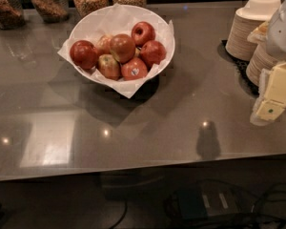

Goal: Pick apple from white bowl

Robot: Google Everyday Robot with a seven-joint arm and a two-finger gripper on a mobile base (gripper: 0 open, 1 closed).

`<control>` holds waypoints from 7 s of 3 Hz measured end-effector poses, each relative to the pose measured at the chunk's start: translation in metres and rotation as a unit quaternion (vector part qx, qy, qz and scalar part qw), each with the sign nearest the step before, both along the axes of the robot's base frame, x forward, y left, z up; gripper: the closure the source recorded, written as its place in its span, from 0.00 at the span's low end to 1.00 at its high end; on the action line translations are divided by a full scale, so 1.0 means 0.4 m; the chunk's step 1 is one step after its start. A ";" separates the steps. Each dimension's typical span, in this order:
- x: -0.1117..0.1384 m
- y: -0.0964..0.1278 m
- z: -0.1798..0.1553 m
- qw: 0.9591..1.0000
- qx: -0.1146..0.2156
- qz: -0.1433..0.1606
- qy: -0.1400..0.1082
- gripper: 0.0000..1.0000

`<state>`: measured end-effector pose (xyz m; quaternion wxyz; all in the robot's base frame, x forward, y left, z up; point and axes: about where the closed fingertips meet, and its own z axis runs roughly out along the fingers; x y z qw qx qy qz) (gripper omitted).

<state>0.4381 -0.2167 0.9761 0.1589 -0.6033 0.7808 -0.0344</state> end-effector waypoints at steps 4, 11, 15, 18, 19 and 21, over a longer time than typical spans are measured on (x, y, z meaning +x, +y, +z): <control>0.171 0.230 0.074 0.987 0.145 0.012 -0.065 0.00; 0.450 0.592 -0.030 0.943 0.325 -0.037 -0.054 0.03; 0.539 0.655 -0.137 0.945 0.312 -0.018 -0.093 0.27; 0.563 0.628 -0.136 0.949 0.287 -0.020 -0.132 0.78; 0.545 0.628 -0.078 0.946 0.293 -0.011 -0.139 0.99; 0.461 0.590 0.051 0.922 0.368 0.049 -0.106 1.00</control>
Offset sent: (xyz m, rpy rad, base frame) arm 0.0330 0.0423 0.0076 0.1474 -0.0529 0.0347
